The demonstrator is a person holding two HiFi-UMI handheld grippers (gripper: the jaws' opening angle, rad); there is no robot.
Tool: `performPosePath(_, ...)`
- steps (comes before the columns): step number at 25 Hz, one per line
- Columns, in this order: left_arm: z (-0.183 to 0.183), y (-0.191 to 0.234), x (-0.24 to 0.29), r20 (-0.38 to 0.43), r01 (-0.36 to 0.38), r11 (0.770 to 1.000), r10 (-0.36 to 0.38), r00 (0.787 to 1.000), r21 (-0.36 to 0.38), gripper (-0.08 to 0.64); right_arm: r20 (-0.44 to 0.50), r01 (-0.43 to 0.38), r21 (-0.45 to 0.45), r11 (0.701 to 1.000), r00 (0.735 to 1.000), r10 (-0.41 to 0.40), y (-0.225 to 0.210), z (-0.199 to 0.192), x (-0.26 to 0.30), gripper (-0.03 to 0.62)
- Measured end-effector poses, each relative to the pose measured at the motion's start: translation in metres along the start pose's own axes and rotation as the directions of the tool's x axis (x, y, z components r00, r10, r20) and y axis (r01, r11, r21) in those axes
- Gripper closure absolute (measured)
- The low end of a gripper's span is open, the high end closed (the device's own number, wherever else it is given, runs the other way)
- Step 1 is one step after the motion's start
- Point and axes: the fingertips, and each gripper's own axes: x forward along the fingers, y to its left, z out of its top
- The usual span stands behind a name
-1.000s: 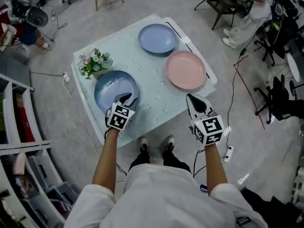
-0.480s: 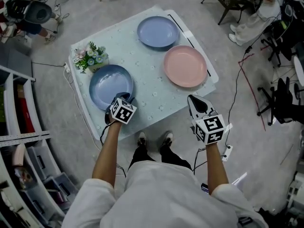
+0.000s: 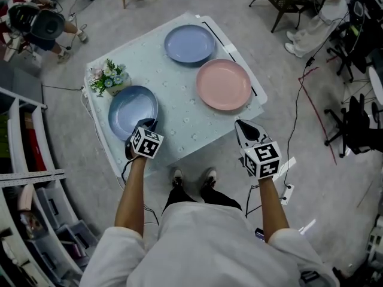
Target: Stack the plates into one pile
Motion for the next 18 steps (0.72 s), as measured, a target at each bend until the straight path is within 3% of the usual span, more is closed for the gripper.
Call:
performPosePath(7, 0.070, 0.015, -0.057, 0.188, -0.003, 0.986, 0.035, 0.981, -0.167, 0.518, 0.044, -0.023, 0.023, 0.999, 0.999, 0.022, -0.024, 0.012, -0.020, 0.578)
performPosePath(10, 0.107, 0.006, -0.082, 0.271, 0.027, 0.983, 0.024, 0.962, -0.182, 0.514, 0.067, -0.023, 0.020, 1.000, 0.997, 0.022, -0.034, 0.017, -0.036, 0.578)
performPosePath(13, 0.148, -0.014, -0.099, 0.340, 0.047, 0.993, -0.009, 0.941, -0.104, 0.514, 0.089, -0.014, 0.031, 0.999, 0.996, 0.011, -0.045, 0.019, -0.050, 0.578)
performPosePath(18, 0.207, -0.058, -0.102, 0.384, 0.056, 0.990, -0.102, 0.918, 0.129, 0.514, 0.102, 0.025, 0.053, 0.998, 0.994, -0.030, -0.064, 0.015, -0.065, 0.578)
